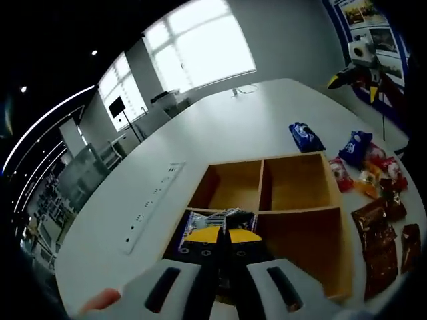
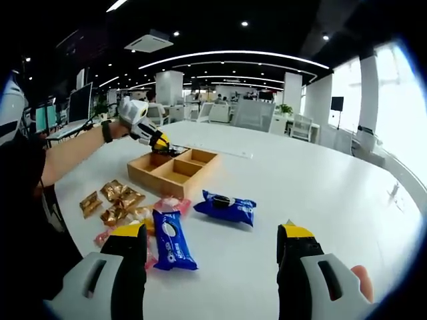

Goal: Pick up the scattered marshmallows, QQ candies, Oreo cookies, and mixed nuts on the table and sort them into separate containers

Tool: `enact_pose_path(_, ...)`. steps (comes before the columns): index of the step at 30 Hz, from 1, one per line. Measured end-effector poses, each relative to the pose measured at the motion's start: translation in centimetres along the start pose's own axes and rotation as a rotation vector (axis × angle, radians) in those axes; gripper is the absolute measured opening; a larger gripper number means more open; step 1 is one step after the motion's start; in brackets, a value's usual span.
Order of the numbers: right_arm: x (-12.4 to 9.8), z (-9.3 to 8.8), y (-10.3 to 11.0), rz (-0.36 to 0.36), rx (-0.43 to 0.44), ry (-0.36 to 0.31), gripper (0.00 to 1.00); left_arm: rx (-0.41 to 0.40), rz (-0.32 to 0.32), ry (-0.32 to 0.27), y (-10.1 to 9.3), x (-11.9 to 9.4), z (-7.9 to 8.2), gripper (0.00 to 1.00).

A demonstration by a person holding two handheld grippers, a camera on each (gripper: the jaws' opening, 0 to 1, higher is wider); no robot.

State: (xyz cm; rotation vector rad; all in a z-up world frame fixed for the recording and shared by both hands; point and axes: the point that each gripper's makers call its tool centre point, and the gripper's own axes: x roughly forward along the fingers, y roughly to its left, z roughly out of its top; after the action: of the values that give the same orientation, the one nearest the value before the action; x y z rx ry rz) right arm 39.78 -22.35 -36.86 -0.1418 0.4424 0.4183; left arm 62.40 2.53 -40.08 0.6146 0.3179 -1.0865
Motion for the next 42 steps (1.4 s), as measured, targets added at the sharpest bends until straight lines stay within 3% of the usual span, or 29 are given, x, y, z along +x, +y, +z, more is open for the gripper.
enact_pose_path(13, 0.1, 0.0, 0.0, 0.004, -0.005, 0.006, 0.75, -0.071, 0.015, 0.025, -0.3, -0.1, -0.5, 0.1)
enact_pose_path(21, 0.1, 0.6, 0.3, 0.01, -0.019, 0.001, 0.75, -0.121, 0.018, 0.03, -0.6, -0.5, -0.9, 0.2)
enact_pose_path(27, 0.3, 0.4, 0.7, 0.019, -0.026, 0.004, 0.75, -0.173, 0.046, -0.036, 0.2, -1.0, -0.2, 0.27)
enact_pose_path(38, 0.2, 0.1, 0.7, 0.014, -0.016, 0.004, 0.75, -0.212, 0.046, -0.064, -0.3, -0.7, -0.1, 0.35)
enact_pose_path(42, 0.2, 0.1, 0.7, 0.014, -0.018, 0.004, 0.75, -0.221, 0.055, -0.086, -0.2, -0.7, 0.3, 0.45)
